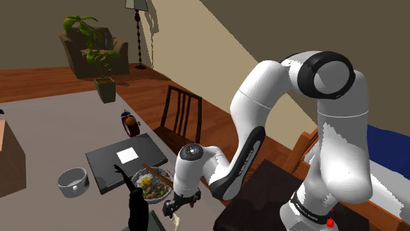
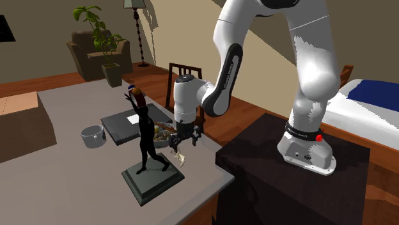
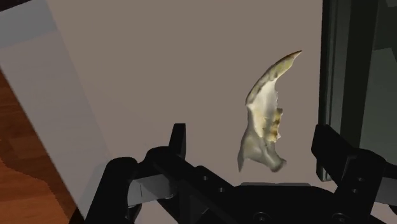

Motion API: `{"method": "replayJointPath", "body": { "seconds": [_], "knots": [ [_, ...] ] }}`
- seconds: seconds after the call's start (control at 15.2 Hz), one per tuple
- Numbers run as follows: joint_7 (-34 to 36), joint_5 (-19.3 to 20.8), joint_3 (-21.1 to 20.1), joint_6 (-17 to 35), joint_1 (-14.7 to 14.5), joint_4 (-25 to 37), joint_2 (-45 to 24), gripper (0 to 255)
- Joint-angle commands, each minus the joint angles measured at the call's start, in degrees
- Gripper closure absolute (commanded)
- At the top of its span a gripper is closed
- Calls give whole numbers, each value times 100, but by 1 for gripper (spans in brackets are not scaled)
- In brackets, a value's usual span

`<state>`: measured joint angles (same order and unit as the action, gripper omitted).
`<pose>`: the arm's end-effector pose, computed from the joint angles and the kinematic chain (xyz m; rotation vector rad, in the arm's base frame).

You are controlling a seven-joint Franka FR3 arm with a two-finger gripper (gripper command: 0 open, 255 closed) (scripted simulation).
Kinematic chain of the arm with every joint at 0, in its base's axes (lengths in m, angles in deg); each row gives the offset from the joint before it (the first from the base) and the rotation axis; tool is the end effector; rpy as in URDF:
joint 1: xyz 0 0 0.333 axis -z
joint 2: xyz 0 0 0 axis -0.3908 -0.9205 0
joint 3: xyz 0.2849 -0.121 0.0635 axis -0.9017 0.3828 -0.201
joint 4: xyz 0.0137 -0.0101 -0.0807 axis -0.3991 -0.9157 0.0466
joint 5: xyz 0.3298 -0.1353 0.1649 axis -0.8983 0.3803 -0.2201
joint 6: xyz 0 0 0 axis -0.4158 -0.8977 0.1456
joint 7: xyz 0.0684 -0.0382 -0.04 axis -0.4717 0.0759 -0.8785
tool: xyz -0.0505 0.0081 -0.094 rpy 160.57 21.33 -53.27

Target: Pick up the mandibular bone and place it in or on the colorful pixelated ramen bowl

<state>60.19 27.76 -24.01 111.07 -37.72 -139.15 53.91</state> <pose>0.3681 0.3163 0.1515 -3.0965 0.4624 -0.0897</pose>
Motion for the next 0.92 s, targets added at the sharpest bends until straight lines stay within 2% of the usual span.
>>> {"method": "replayJointPath", "body": {
  "seconds": [0.0, 0.33, 0.79, 0.86],
  "knots": [
    [159, 184, 185, 88, -157, 140, -227, 0],
    [412, 496, 529, 318, -429, 318, -611, 0],
    [411, 494, 528, 317, -429, 318, -610, 0],
    [411, 494, 528, 317, -429, 318, -610, 255]
  ]
}}
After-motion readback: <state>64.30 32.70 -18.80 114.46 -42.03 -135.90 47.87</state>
